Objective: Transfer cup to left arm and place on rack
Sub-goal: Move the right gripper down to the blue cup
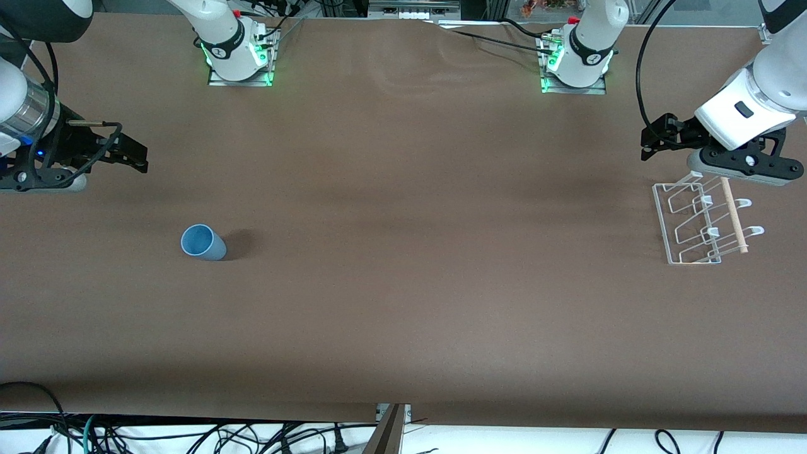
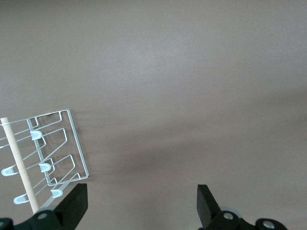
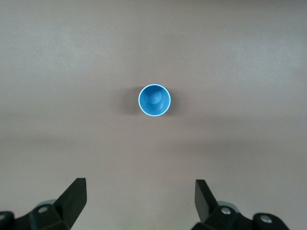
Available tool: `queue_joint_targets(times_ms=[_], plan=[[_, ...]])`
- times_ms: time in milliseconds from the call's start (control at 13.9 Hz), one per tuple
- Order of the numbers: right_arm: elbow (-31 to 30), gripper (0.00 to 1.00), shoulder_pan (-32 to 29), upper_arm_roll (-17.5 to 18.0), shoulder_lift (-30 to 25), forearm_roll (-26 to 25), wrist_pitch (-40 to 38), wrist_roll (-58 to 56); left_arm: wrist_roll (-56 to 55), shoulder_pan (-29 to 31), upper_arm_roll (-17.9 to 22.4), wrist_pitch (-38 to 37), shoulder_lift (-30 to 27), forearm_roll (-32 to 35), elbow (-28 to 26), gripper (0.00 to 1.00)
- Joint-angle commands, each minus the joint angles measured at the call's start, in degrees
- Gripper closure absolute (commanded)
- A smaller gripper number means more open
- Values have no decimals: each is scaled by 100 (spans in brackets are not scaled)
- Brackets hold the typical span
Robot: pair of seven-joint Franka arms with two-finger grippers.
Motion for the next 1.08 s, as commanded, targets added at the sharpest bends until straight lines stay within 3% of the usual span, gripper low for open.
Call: queue_joint_targets(times_ms=[0,430,1004], plan=[[87,0,-88,46,17,83,-15,12,94,-7,27,-99,34,-27,116,0],[87,0,-88,46,26,83,-6,12,94,-6,27,-99,25,-36,107,0],[61,0,-123,38,877,-119,529,30,94,-6,27,-152,25,-36,116,0]])
